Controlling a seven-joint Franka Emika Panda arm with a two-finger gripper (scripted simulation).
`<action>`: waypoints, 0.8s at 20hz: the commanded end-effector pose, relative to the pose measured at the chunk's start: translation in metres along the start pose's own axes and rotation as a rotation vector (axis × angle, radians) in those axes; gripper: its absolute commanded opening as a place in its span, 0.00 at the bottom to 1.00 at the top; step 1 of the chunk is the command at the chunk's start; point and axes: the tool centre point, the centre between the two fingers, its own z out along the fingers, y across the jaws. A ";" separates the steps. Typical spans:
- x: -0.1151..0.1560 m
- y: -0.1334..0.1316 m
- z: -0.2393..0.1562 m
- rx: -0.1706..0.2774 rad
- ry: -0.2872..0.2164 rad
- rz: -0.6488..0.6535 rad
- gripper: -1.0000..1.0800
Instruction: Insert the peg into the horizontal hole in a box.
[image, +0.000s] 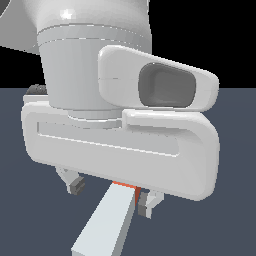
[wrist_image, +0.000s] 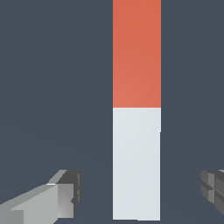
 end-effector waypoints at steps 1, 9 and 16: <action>0.001 0.000 0.001 -0.001 0.000 -0.001 0.96; 0.001 0.000 0.032 -0.002 0.002 0.001 0.96; 0.000 0.001 0.051 -0.002 0.004 0.002 0.96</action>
